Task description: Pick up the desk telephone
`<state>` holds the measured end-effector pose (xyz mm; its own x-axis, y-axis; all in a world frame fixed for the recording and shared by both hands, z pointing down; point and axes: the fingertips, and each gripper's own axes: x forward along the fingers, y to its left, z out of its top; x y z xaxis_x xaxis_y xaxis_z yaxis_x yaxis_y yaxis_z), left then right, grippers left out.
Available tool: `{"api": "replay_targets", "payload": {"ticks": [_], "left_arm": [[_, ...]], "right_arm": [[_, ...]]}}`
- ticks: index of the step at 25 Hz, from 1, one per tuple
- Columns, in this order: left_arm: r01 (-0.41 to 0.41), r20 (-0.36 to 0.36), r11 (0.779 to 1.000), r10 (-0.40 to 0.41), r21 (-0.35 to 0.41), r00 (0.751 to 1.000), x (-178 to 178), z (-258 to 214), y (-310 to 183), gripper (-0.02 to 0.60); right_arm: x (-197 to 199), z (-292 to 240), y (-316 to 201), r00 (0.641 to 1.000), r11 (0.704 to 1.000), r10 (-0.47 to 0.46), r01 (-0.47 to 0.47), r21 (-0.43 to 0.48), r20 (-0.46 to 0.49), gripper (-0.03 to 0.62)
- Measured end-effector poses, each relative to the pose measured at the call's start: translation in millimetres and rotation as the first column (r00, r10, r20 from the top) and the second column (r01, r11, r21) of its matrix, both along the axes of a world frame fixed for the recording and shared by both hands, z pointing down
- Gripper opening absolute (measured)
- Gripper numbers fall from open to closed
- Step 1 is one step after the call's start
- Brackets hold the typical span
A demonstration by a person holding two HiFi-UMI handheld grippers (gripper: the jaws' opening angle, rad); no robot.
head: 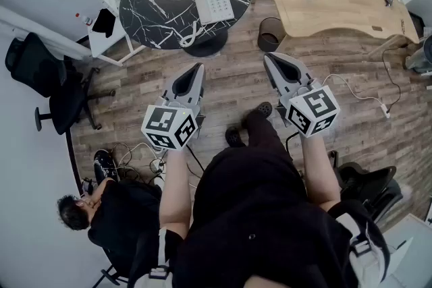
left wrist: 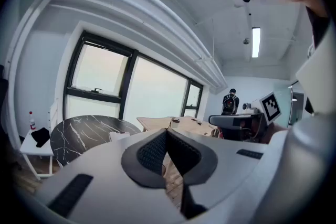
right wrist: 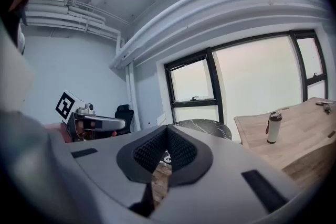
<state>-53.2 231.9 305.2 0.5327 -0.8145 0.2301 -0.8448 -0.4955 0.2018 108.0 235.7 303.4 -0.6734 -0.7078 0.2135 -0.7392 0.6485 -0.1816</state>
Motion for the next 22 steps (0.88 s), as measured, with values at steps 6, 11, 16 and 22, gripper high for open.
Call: {"api": "replay_targets", "payload": {"ticks": [6,11,16,22], "left_arm": [[-0.011,0.002,1.0,0.011,-0.007,1.0,6.8,0.8,6.0,0.014],[0.0,-0.004,1.0,0.0,-0.006,1.0,-1.4,1.3,6.1,0.014],[0.002,-0.011,1.0,-0.002,-0.02,1.0,-4.2,6.1,0.6,0.014],[0.01,-0.019,0.998,-0.011,-0.055,1.0,-4.0,17.8,-18.8,0.014]], "right_arm": [[-6.2,-3.3,-14.2,1.0,1.0,0.001,-0.001,0.001,0.001,0.029],[-7.2,-0.5,-20.0,0.999,0.999,0.032,-0.032,0.007,-0.003,0.029],[-3.0,9.0,-31.2,0.998,0.998,0.056,-0.055,-0.041,0.023,0.03],[-5.2,19.4,-45.4,0.998,0.996,-0.018,0.024,-0.081,0.067,0.029]]}}
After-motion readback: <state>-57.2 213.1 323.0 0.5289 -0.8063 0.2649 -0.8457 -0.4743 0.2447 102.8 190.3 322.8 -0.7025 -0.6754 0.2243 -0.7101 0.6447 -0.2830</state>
